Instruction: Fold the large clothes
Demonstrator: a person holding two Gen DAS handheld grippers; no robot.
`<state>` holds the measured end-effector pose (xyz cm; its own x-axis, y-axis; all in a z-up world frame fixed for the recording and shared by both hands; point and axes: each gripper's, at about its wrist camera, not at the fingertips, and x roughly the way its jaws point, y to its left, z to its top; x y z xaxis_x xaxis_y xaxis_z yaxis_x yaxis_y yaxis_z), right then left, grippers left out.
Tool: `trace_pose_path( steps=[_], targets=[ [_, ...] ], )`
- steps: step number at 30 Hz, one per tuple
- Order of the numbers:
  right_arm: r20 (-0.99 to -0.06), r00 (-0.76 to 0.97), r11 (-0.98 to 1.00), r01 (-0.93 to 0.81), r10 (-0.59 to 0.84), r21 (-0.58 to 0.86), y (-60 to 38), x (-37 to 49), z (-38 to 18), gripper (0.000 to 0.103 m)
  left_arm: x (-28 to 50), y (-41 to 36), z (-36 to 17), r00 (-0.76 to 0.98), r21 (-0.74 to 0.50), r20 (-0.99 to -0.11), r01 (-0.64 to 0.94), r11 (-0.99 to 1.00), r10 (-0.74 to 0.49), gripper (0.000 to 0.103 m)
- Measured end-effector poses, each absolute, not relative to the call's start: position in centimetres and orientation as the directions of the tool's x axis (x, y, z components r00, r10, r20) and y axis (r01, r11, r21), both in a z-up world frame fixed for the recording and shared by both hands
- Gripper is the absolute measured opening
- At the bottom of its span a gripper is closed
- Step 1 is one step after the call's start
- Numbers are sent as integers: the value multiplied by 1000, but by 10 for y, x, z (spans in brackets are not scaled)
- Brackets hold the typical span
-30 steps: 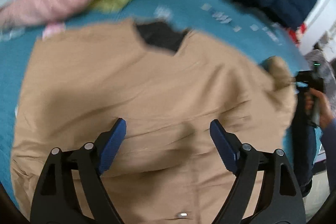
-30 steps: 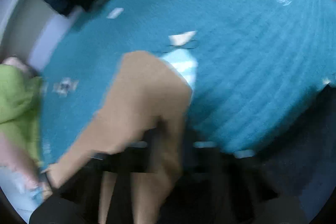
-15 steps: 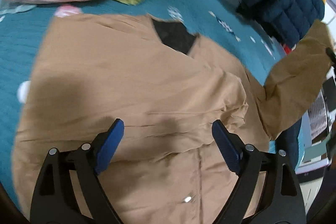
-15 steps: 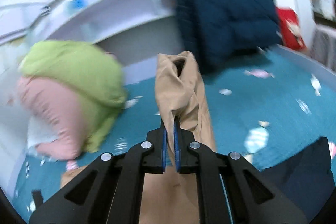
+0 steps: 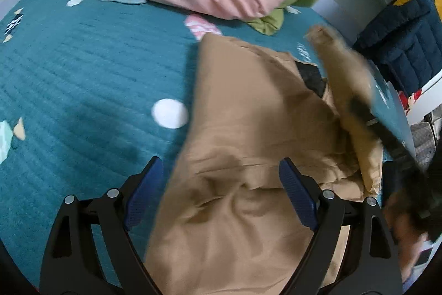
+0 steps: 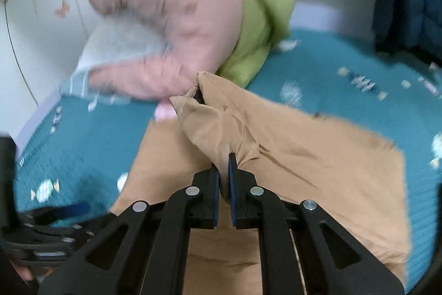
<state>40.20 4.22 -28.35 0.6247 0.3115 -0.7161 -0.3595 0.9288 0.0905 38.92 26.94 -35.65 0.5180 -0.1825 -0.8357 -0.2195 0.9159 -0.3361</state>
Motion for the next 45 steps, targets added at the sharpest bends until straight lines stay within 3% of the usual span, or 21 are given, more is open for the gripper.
trace_pose_path(
  steps=[5,9,11,14,18,22,24,29,32,35,37,41,45],
  targets=[
    [-844,472,929,-361,253,76,67,410,-338,21,385,276,-360,514,-333,-840,-236,913,-173,86],
    [-817,493,916,-386,300,103,51,394,-320,61,385,276,-350,543,-331,-824,-234,914,-159,86],
    [-787,526,908,-407,323,101,43,384,-308,66,386,274,-342,561,-332,-814,-237,913,-151,86],
    [-747,566,899,-427,348,96,19,368,-288,66,398,265,-335,565,-333,-810,-219,917,-159,86],
    [-708,627,939,-308,323,155,-39,386,-269,65,429,232,-332,566,-348,-799,-158,924,-204,86],
    [-763,581,958,-147,284,244,-108,418,-281,25,471,176,-335,536,-353,-796,-33,935,-281,86],
    [-787,547,954,-86,286,287,-134,430,-294,16,489,153,-340,513,-369,-794,20,929,-326,86],
    [-880,332,938,-57,341,342,-154,442,-355,15,524,138,-397,341,-307,-901,-61,950,-269,86],
    [-875,326,933,-79,358,352,-156,439,-359,15,522,143,-408,348,-325,-892,-50,944,-288,86],
    [-839,365,912,-84,403,401,-167,440,-338,22,515,150,-392,380,-368,-864,-33,929,-329,86],
    [-818,437,920,-65,374,386,-179,445,-320,46,513,166,-376,426,-416,-828,-30,909,-364,86],
    [-845,477,961,1,241,275,-201,476,-309,48,524,211,-346,519,-395,-799,-75,915,-303,90],
    [-879,439,969,67,186,239,-210,517,-316,48,559,248,-354,459,-272,-872,-161,949,-172,90]
  ],
)
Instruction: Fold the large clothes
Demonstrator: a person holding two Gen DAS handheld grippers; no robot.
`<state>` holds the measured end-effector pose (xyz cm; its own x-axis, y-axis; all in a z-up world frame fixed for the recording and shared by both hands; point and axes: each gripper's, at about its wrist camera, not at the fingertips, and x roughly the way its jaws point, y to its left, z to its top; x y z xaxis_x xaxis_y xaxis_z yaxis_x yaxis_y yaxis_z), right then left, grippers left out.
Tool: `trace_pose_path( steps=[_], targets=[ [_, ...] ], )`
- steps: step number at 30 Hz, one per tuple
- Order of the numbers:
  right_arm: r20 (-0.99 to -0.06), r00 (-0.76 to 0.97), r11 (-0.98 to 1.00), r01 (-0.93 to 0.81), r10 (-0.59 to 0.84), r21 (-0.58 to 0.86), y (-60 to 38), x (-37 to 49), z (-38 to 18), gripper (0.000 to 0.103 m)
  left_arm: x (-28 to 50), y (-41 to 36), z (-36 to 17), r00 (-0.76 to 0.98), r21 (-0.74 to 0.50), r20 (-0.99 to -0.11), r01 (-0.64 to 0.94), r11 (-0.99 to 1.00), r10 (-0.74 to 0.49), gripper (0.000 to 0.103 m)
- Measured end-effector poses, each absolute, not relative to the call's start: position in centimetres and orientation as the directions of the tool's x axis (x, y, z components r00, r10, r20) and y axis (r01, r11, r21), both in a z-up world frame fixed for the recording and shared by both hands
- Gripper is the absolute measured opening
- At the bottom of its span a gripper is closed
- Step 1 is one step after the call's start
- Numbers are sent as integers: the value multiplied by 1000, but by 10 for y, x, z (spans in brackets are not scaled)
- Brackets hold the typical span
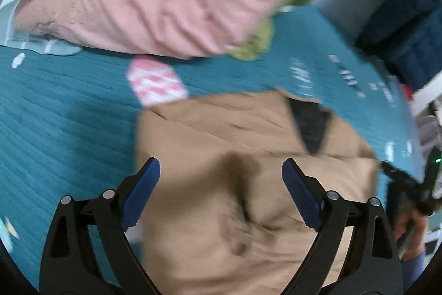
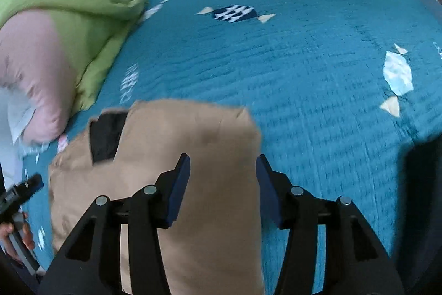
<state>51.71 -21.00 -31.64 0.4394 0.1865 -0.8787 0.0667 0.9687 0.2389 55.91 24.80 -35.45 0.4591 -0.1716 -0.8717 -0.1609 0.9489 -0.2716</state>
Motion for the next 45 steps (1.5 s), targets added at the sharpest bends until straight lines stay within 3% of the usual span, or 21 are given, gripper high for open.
trace_pose_path(
  steps=[7,16,17,21,22,25,35,45],
  targets=[
    [-936,311,964,149,168,222,-222,566,-350,49,598,273,-393,341,-241,-928,-244,939,-149,90],
    [-937,258,949,147,236,279,-231,581,-369,52,616,285,-420,260,-235,-950,-235,943,-172,89],
    [-935,262,947,147,240,285,-231,580,-369,50,618,284,-419,256,-228,-952,-231,946,-167,81],
    [-926,280,955,81,252,285,-222,576,-361,18,617,273,-409,270,-172,-955,-170,970,-122,49],
    [-922,294,957,70,250,282,-220,573,-356,15,613,272,-406,286,-199,-946,-146,969,-151,27],
    [-908,343,963,38,240,268,-213,564,-341,14,606,269,-392,330,-220,-928,-112,969,-173,20],
    [-812,497,947,-61,304,317,-207,495,-254,13,521,261,-306,477,-270,-848,-13,963,-231,17],
    [-762,543,933,-136,352,333,-217,349,-191,13,389,232,-265,525,-276,-808,61,959,-266,17]
  ],
)
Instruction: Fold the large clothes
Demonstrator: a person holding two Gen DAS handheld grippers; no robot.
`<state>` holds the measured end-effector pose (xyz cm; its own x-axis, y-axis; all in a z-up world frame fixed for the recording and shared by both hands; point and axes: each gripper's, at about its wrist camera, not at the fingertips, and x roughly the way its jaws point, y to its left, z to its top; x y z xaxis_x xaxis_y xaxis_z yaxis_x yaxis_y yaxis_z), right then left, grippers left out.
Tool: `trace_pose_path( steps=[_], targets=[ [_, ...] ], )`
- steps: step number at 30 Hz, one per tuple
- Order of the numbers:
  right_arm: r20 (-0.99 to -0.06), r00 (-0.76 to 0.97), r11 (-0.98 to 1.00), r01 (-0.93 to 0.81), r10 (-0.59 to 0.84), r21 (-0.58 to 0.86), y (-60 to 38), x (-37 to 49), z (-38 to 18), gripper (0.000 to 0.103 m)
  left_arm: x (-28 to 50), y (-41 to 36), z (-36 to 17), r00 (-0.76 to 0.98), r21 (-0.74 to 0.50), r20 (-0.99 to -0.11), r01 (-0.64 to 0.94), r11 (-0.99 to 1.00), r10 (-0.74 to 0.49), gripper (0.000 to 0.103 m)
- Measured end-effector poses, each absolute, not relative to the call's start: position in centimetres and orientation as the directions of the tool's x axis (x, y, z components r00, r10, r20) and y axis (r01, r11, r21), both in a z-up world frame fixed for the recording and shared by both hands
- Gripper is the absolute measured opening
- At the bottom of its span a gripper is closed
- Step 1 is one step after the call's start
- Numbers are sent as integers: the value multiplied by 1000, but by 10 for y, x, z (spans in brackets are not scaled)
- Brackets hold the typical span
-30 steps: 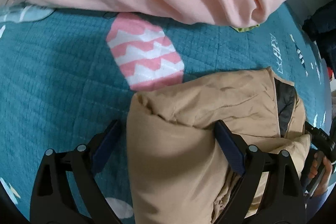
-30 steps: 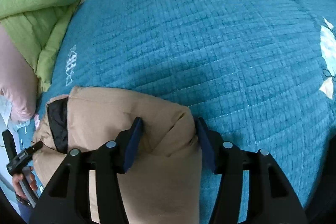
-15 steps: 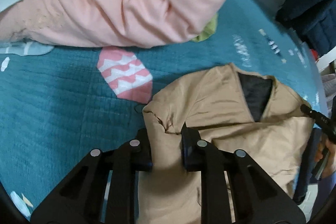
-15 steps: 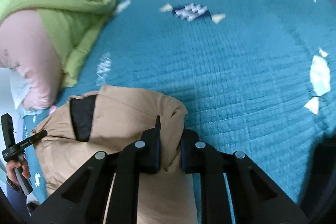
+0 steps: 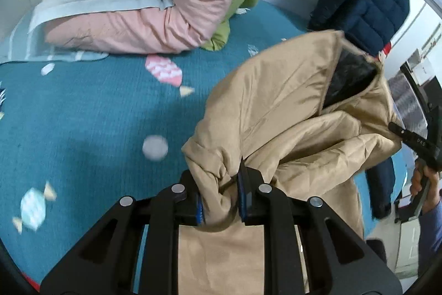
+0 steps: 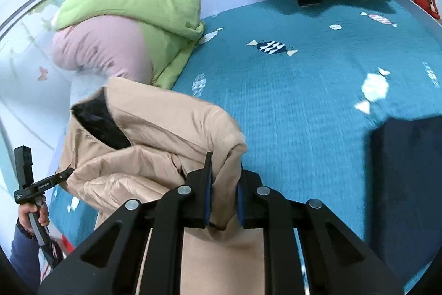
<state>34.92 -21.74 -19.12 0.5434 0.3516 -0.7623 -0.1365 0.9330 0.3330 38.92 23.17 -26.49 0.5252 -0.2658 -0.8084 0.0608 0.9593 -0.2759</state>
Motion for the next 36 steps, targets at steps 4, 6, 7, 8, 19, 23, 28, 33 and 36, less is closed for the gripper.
trace_pose_path(
  steps=[4,6,7,8,19,23,28,33,36],
  targets=[
    [-782,520,938,-144,344,317,-226,286,-189,13,321,224,-270,510,-294,-813,59,954,-282,17],
    [-797,497,939,-149,342,310,-230,260,-194,13,289,219,-282,498,-288,-824,45,957,-271,17],
    [-805,491,943,-147,333,300,-232,243,-198,13,277,217,-288,489,-295,-828,37,955,-274,17],
    [-818,478,948,-143,318,285,-233,226,-204,13,260,216,-297,480,-307,-832,21,952,-279,17],
    [-914,311,962,-5,262,274,-250,135,-294,20,180,214,-367,401,-347,-874,-117,930,-276,19],
    [-929,289,969,12,233,247,-253,125,-292,29,163,210,-351,415,-342,-866,-87,936,-278,29],
    [-926,329,982,-22,185,188,-262,103,-261,44,134,211,-317,438,-229,-882,-80,970,-173,68],
    [-890,416,982,-46,188,185,-251,100,-224,44,120,212,-273,556,-110,-831,-155,982,-5,68],
    [-872,426,970,-86,242,227,-232,112,-219,39,123,195,-254,624,-188,-778,-122,975,-72,68]
  ],
)
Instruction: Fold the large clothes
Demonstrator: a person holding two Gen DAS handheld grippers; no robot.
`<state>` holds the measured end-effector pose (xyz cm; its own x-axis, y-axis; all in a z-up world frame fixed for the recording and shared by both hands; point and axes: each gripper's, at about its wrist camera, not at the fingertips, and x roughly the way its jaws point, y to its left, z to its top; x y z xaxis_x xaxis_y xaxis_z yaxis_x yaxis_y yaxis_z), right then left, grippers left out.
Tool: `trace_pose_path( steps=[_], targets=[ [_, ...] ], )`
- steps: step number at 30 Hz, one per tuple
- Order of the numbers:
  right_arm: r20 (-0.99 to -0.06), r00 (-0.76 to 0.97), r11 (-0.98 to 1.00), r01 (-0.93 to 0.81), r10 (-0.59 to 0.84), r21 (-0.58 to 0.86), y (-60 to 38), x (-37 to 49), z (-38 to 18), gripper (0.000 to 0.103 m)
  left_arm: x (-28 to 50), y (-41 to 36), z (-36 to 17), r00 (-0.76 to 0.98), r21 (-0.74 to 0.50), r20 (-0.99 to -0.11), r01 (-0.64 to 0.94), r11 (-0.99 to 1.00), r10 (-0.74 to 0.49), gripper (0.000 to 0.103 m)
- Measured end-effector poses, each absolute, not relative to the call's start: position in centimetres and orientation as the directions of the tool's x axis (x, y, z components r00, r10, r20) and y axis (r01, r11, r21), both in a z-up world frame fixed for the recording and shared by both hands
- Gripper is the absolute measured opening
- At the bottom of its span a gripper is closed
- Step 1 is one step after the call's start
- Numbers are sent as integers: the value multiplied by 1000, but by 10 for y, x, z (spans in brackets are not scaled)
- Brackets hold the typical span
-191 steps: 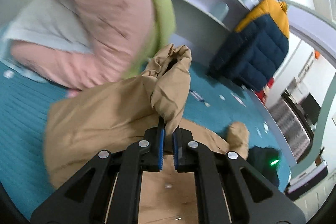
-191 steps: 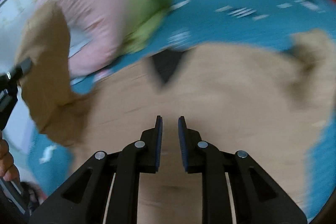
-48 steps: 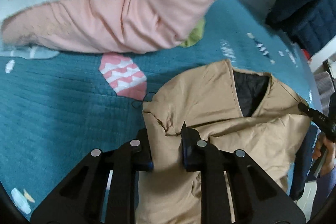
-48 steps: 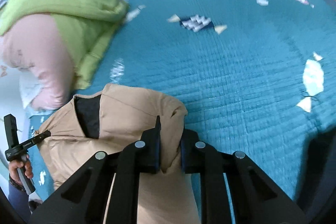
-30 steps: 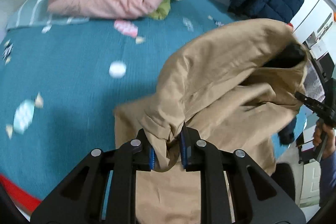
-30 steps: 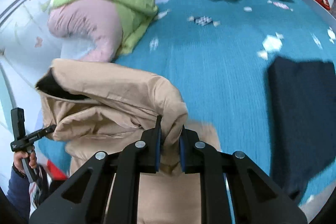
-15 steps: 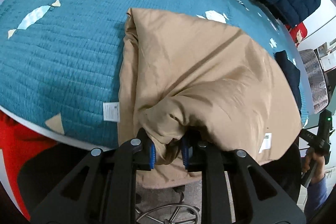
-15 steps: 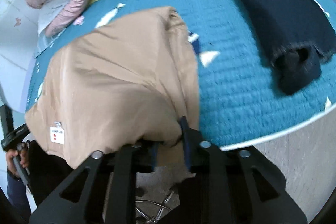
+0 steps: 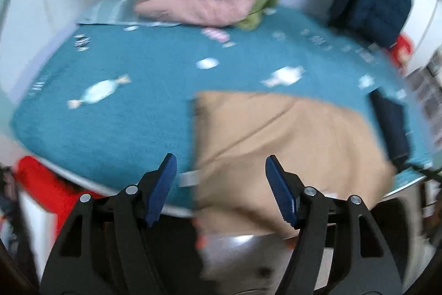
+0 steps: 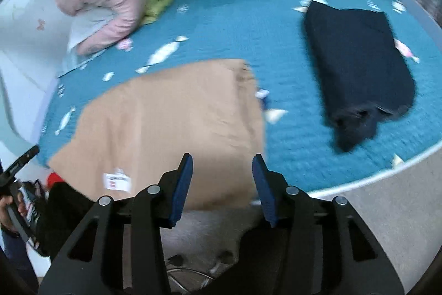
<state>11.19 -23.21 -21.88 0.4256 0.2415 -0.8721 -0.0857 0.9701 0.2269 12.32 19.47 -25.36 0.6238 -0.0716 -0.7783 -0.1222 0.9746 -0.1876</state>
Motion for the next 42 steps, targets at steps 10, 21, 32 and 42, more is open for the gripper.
trace_pose_path(
  steps=[10,21,32,42],
  targets=[
    [-976,177,992,-17,129,128,-191,153,-332,0,179,172,-372,326,-223,-933,-180,958,-156,75],
    [-974,168,987,13,154,158,-194,156,-329,4,163,205,-354,422,-417,-850,-169,893,-316,75],
    [-911,279,952,-139,303,274,-113,194,-273,5,136,279,-375,440,-565,-807,-379,733,-395,89],
    [-869,300,919,-117,394,377,-48,251,-286,3,131,257,-428,353,-588,-808,-422,690,-473,88]
  ],
)
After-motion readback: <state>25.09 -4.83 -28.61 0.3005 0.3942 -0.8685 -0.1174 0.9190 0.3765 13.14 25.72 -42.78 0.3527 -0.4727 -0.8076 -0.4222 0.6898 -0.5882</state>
